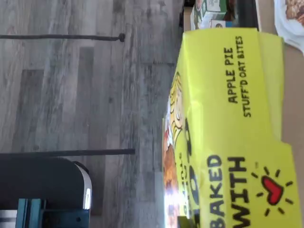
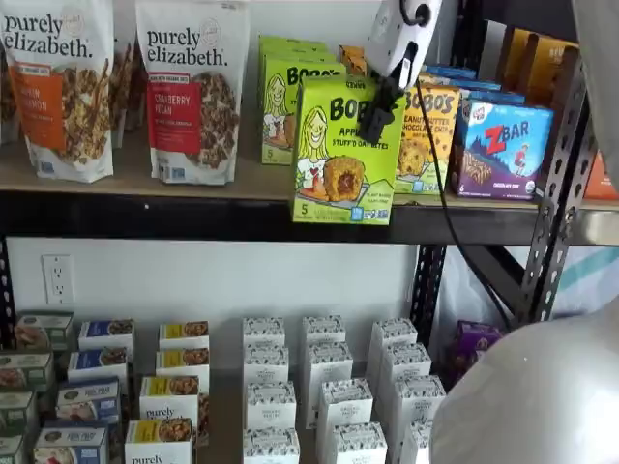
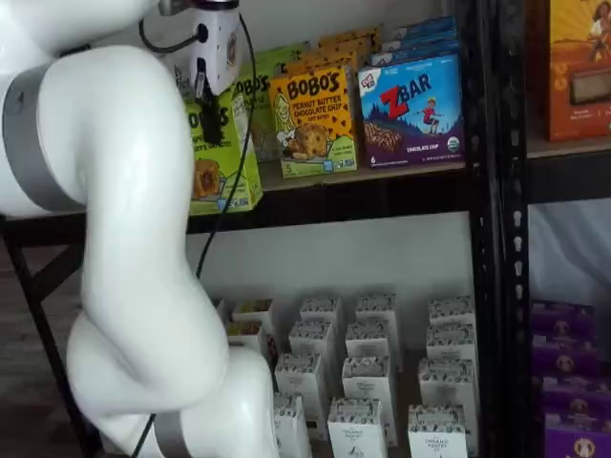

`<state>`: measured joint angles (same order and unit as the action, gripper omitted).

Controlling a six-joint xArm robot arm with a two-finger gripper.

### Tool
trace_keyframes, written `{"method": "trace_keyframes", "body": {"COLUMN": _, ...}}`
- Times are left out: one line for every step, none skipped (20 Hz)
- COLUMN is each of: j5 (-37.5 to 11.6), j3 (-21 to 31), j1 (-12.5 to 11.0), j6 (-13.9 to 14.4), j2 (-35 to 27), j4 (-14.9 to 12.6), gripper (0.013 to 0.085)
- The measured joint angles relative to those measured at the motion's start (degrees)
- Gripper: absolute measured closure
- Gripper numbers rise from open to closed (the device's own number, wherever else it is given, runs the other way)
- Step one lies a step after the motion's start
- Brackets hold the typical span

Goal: Pick the green box on the top shelf, the fourth from the left

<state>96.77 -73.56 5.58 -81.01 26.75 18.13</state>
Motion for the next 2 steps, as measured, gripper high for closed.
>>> {"method": "trace_keyframes", "body": {"j5": 0.1, "j3": 0.5, "j1": -0.3, "j6": -0.3, "j2": 0.4, "j4": 0.0, "gripper": 0.073}}
{"method": "trace_keyframes", "body": {"j5": 0.1, "j3": 0.9, "j1": -0.5, "j6": -0.6, "j2": 0.8, "j4": 0.0, "gripper": 0.073}}
